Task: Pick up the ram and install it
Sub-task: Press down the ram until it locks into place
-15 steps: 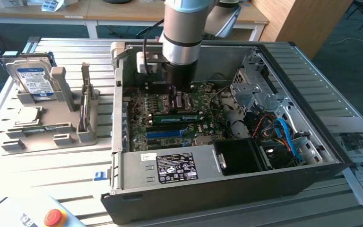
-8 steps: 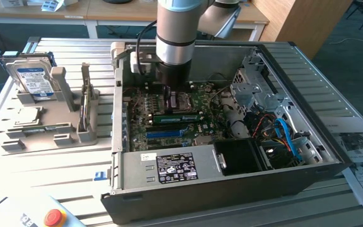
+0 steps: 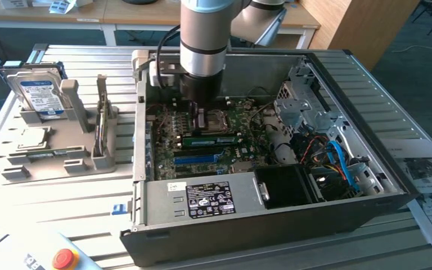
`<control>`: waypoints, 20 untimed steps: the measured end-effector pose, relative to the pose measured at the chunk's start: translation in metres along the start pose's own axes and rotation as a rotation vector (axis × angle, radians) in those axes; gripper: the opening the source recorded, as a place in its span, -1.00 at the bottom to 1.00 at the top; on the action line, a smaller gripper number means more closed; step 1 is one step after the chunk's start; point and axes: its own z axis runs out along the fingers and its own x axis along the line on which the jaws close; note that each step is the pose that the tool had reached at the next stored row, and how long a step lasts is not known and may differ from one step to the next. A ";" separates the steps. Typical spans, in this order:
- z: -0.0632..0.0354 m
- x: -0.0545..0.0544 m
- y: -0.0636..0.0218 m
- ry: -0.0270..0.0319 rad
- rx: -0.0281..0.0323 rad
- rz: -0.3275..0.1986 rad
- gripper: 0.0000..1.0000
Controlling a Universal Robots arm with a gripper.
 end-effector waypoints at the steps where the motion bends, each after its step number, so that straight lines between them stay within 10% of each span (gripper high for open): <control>1: 0.0000 0.000 0.0010 0.0002 0.0001 0.000 -0.80; 20: 0.0000 0.000 0.0128 0.0101 0.0007 0.000 -0.80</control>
